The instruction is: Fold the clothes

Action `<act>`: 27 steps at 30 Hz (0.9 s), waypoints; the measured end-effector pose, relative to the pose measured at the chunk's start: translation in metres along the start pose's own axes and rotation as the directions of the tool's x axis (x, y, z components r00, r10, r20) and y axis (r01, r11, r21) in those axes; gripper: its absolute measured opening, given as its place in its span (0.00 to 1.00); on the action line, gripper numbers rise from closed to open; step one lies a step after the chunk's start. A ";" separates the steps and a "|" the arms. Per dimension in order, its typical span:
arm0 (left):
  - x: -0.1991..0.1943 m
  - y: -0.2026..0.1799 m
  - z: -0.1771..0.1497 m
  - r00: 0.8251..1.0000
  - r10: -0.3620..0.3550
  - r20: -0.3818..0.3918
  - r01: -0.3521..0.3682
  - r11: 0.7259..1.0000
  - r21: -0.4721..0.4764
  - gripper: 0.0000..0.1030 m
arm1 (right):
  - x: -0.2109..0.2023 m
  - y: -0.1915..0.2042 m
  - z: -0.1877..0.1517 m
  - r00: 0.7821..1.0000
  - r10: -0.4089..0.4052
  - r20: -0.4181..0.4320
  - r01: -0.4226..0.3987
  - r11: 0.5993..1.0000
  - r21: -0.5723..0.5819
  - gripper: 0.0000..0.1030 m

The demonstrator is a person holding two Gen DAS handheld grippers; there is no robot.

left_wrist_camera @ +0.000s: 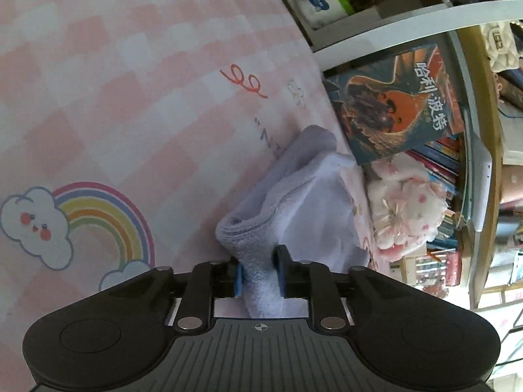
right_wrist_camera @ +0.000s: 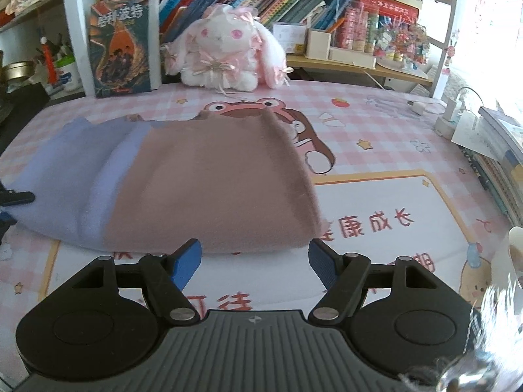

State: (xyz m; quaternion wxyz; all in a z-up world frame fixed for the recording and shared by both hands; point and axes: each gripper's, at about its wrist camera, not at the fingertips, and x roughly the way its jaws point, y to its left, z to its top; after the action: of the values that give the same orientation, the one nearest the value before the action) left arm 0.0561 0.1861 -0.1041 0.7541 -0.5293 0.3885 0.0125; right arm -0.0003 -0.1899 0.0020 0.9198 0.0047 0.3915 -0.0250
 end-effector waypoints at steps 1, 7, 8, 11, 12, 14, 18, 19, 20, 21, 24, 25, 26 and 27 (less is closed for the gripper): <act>0.001 -0.001 -0.001 1.000 -0.005 0.005 0.005 1.000 -0.008 0.25 | 0.002 -0.003 0.002 1.000 -0.006 -0.003 0.006 1.000 0.003 0.68; 0.004 -0.001 -0.003 0.997 -0.059 0.045 0.061 0.997 -0.051 0.33 | 0.023 -0.032 0.019 1.000 -0.011 -0.019 0.011 1.000 0.015 0.68; 0.003 -0.001 -0.003 0.997 -0.055 0.055 0.058 0.997 -0.053 0.28 | 0.027 -0.037 0.023 1.000 -0.008 -0.022 0.008 1.000 0.016 0.68; 0.001 -0.007 -0.009 0.996 0.003 0.090 -0.002 1.000 -0.013 0.16 | 0.040 -0.053 0.035 1.000 0.002 -0.031 -0.001 1.000 0.020 0.68; 0.001 -0.007 -0.011 0.995 0.010 0.102 -0.009 1.000 -0.012 0.14 | 0.044 -0.059 0.039 0.999 0.005 -0.034 -0.004 1.000 0.021 0.68; -0.001 -0.008 -0.015 0.992 0.024 0.124 -0.022 1.000 -0.017 0.11 | 0.053 -0.070 0.046 0.999 0.014 -0.042 -0.013 1.000 0.024 0.67; -0.008 -0.016 -0.023 0.983 0.057 0.174 -0.062 0.998 0.022 0.10 | 0.071 -0.090 0.050 0.989 0.115 -0.091 -0.112 0.993 0.029 0.61; -0.011 -0.018 -0.026 0.980 0.068 0.189 -0.074 0.997 0.029 0.10 | 0.075 -0.093 0.050 0.984 0.146 -0.105 -0.143 0.989 0.028 0.55; -0.013 -0.021 -0.029 0.976 0.076 0.204 -0.083 0.996 0.029 0.09 | 0.079 -0.097 0.050 0.977 0.176 -0.118 -0.174 0.984 0.028 0.52; -0.015 -0.023 -0.031 0.973 0.081 0.218 -0.089 0.996 0.028 0.09 | 0.083 -0.100 0.050 0.970 0.207 -0.131 -0.205 0.978 0.029 0.45; -0.022 -0.038 -0.041 0.960 0.086 0.268 -0.105 0.993 0.059 0.09 | 0.091 -0.105 0.046 0.944 0.287 -0.163 -0.288 0.957 0.023 0.34; -0.025 -0.044 -0.044 0.956 0.080 0.283 -0.106 0.991 0.076 0.08 | 0.093 -0.107 0.045 0.937 0.307 -0.169 -0.308 0.951 0.018 0.31; -0.029 -0.052 -0.047 0.952 0.073 0.298 -0.107 0.989 0.099 0.08 | 0.094 -0.108 0.045 0.930 0.324 -0.174 -0.327 0.945 0.013 0.30; -0.033 -0.063 -0.051 0.947 0.063 0.315 -0.109 0.985 0.130 0.08 | 0.096 -0.107 0.046 0.925 0.337 -0.175 -0.340 0.940 0.010 0.29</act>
State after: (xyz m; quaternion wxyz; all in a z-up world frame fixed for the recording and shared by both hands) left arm 0.0307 0.1301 -0.0416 0.8411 -0.4467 0.2882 0.0996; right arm 0.0936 -0.3019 -0.0341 0.8725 0.0648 0.4639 0.1387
